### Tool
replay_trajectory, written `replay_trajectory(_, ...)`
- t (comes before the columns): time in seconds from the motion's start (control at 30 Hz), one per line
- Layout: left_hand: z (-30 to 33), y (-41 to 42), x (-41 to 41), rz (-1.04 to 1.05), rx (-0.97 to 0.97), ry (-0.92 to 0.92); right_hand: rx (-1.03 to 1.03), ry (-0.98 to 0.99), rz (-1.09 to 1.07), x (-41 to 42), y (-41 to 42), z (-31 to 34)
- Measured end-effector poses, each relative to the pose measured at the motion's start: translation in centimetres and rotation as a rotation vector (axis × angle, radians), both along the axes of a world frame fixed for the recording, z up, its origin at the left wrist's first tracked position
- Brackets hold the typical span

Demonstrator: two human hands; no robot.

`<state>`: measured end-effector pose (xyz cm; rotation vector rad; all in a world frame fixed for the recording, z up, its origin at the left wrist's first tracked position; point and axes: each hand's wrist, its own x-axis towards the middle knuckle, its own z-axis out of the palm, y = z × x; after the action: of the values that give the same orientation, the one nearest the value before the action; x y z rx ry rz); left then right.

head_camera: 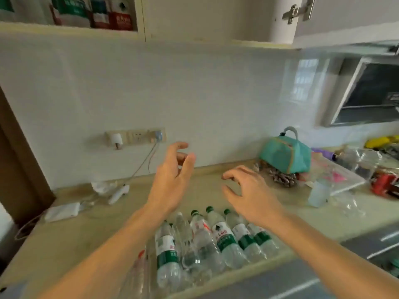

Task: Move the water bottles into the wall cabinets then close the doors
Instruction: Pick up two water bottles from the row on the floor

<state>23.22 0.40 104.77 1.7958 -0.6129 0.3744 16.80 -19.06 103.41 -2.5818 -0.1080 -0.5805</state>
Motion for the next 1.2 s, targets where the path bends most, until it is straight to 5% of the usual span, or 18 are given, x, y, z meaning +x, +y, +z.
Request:
replay_trajectory(0.33,-24.8,-2.7,-10.4,-0.198,0.102,0.553,0.498,0.199,-0.288,-11.7,-4.4,-22.4)
replay_trajectory(0.87,-68.7,-1.7,-17.8,0.009,0.375,1.223,0.784,0.875,-0.645,-16.7,-3.5,-67.2)
replay_trajectory(1.07,-82.7,-5.1,-17.3,0.085,0.449,1.221,0.657,1.029,-0.524,-15.8,-6.0,-82.1)
replay_trajectory(1.2,-92.1,-7.6,-16.8,0.083,0.511,1.181,0.376,1.094,-0.35,-16.0,-8.1,-90.5)
